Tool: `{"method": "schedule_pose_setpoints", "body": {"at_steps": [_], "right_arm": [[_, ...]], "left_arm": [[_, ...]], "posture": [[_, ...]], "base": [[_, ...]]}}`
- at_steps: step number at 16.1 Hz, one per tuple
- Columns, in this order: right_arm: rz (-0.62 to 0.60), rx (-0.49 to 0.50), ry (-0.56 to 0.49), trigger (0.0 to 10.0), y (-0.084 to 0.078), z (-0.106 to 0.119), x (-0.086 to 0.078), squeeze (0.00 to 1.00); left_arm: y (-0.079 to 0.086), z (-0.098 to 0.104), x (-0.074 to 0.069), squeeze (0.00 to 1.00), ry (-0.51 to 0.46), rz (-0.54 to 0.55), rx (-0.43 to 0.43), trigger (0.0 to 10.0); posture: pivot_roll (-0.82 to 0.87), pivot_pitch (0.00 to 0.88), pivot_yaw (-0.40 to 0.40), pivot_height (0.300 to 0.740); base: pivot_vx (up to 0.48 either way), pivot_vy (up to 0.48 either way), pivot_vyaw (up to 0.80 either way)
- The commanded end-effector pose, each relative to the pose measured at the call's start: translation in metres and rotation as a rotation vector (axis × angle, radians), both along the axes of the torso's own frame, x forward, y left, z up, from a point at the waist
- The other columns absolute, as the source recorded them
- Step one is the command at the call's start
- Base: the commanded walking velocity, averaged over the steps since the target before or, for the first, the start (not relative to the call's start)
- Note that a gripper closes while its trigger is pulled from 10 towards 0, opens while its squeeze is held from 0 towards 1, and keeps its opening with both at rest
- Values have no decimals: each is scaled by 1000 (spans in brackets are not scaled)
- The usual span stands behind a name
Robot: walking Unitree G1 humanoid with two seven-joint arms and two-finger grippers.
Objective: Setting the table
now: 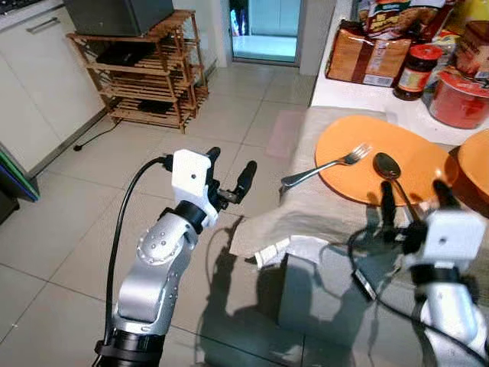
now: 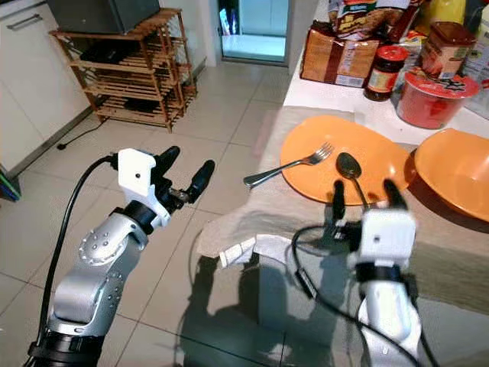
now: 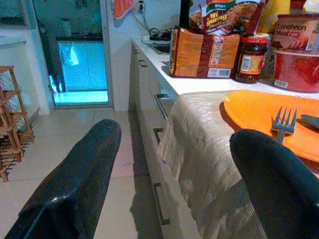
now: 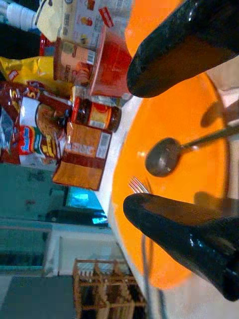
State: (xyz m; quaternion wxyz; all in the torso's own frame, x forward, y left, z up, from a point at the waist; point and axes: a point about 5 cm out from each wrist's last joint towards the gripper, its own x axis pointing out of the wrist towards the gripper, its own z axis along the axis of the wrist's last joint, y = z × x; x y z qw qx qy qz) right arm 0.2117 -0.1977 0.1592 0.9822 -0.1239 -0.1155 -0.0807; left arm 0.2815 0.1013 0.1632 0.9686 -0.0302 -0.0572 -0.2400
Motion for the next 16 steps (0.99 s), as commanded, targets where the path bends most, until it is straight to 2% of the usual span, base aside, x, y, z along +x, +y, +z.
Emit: {"method": "schedule_pose_setpoints", "body": {"at_steps": [1,6,8,10,13,16], "right_arm": [[-21,18,-5,10000,-4,5,0,0],[-94,103,114,10000,-15,2,26,0],[-73,130,143,10000,-13,9,42,0],[-63,143,171,10000,-11,9,50,0],[-69,181,233,10000,-11,13,75,0],[-84,174,247,10000,-12,18,79,0]], "left_arm": [[1,0,2,0,8,8,1,10000],[-1,0,2,0,18,-1,13,10000],[-3,0,2,0,20,-7,19,10000],[-3,0,2,0,21,-9,21,10000],[-5,0,3,0,27,-10,31,10000],[-3,0,2,0,32,3,33,10000]], "posture": [[-97,44,81,740],[-86,49,87,740],[-82,48,90,740],[-79,49,90,740],[-67,51,83,740],[-59,53,80,740]], "base": [[0,0,0],[0,0,0],[0,0,0],[0,0,0],[0,0,0],[0,0,0]]}}
